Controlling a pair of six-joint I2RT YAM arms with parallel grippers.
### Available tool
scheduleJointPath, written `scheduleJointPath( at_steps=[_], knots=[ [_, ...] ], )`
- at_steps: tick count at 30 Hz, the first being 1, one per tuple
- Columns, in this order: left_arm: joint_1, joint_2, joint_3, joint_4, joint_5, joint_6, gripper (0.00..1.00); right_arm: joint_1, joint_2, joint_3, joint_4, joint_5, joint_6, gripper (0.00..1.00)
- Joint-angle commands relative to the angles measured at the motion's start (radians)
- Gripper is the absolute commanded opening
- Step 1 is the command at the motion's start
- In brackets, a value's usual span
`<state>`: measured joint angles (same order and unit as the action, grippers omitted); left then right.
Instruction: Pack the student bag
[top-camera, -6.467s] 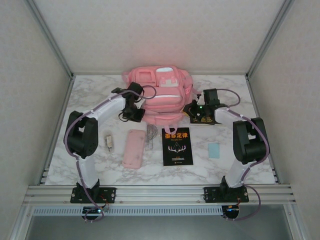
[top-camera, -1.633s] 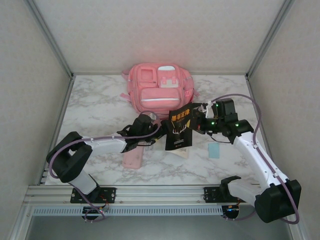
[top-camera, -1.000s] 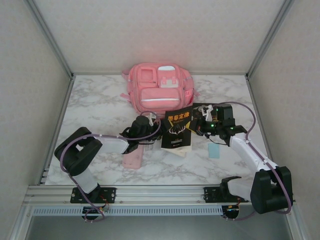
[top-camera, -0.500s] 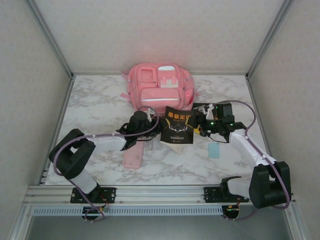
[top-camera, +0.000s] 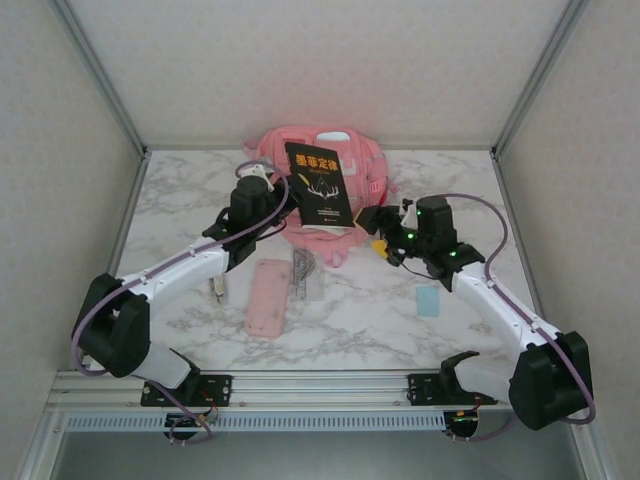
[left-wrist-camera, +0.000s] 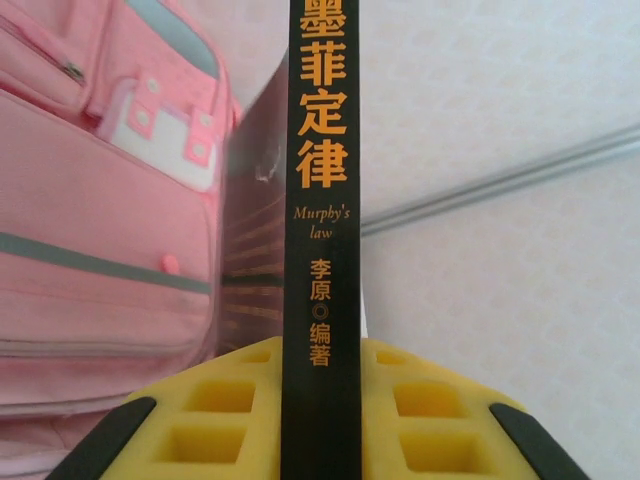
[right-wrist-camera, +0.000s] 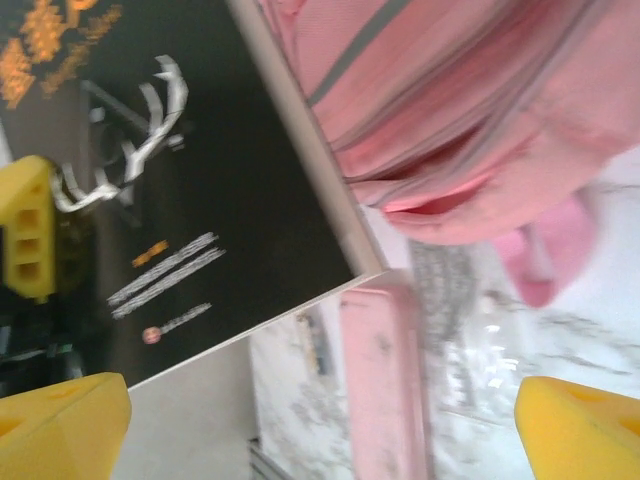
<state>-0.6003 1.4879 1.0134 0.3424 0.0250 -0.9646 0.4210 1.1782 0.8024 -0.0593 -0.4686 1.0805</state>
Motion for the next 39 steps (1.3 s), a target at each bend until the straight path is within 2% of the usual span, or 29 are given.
scheduleJointPath(
  at_steps=[1, 5, 11, 15, 18, 21, 23, 24, 26, 28, 29, 30, 32, 33, 34, 35, 36, 37, 38, 39],
  knots=[
    [-0.002, 0.024, 0.021, 0.138, -0.08, -0.058, 0.0, 0.08, 0.005, -0.034, 0.249, 0.123, 0.2, 0.99],
    [-0.012, 0.059, -0.014, 0.249, -0.108, -0.147, 0.0, 0.162, 0.059, -0.04, 0.404, 0.211, 0.294, 0.99],
    [-0.043, 0.058, -0.084, 0.396, -0.21, -0.203, 0.0, 0.237, 0.223, -0.031, 0.684, 0.208, 0.459, 0.99],
    [-0.057, 0.064, -0.101, 0.437, -0.217, -0.237, 0.0, 0.252, 0.334, -0.013, 0.859, 0.19, 0.553, 0.99],
    [-0.065, 0.06, -0.119, 0.458, -0.227, -0.247, 0.0, 0.258, 0.38, 0.0, 0.916, 0.191, 0.597, 0.99],
    [-0.065, 0.05, -0.135, 0.462, -0.228, -0.259, 0.0, 0.261, 0.379, -0.004, 0.89, 0.215, 0.587, 0.98],
    [-0.066, 0.04, -0.148, 0.455, -0.229, -0.265, 0.0, 0.259, 0.366, -0.021, 0.886, 0.248, 0.573, 0.89],
    [-0.065, 0.034, -0.155, 0.449, -0.228, -0.268, 0.0, 0.257, 0.358, -0.026, 0.881, 0.264, 0.56, 0.79],
    [-0.066, 0.027, -0.167, 0.439, -0.225, -0.279, 0.0, 0.25, 0.347, -0.017, 0.854, 0.275, 0.529, 0.53],
    [-0.068, 0.023, -0.179, 0.436, -0.224, -0.29, 0.0, 0.245, 0.339, 0.004, 0.815, 0.27, 0.497, 0.33],
    [-0.067, 0.02, -0.186, 0.432, -0.223, -0.293, 0.0, 0.245, 0.335, 0.02, 0.787, 0.27, 0.481, 0.16],
    [-0.068, 0.018, -0.191, 0.428, -0.223, -0.295, 0.0, 0.245, 0.333, 0.031, 0.764, 0.272, 0.471, 0.03],
    [-0.068, 0.012, -0.199, 0.422, -0.223, -0.295, 0.0, 0.241, 0.33, 0.044, 0.741, 0.272, 0.449, 0.0],
    [-0.067, 0.007, -0.202, 0.416, -0.215, -0.29, 0.1, 0.238, 0.327, 0.049, 0.731, 0.271, 0.434, 0.0],
    [-0.068, 0.0, -0.202, 0.405, -0.209, -0.283, 0.28, 0.232, 0.324, 0.05, 0.723, 0.269, 0.423, 0.0],
    [-0.068, -0.011, -0.202, 0.383, -0.199, -0.267, 0.57, 0.222, 0.317, 0.05, 0.708, 0.266, 0.41, 0.0],
    [-0.067, -0.027, -0.199, 0.348, -0.187, -0.244, 0.82, 0.21, 0.311, 0.05, 0.694, 0.26, 0.394, 0.0],
    [-0.067, -0.041, -0.192, 0.298, -0.178, -0.21, 0.95, 0.196, 0.303, 0.053, 0.677, 0.251, 0.373, 0.0],
    [-0.067, -0.066, -0.182, 0.233, -0.174, -0.162, 1.0, 0.175, 0.293, 0.059, 0.641, 0.235, 0.344, 0.0],
    [-0.065, -0.087, -0.168, 0.166, -0.168, -0.103, 1.0, 0.152, 0.283, 0.065, 0.598, 0.218, 0.312, 0.0]
  ],
)
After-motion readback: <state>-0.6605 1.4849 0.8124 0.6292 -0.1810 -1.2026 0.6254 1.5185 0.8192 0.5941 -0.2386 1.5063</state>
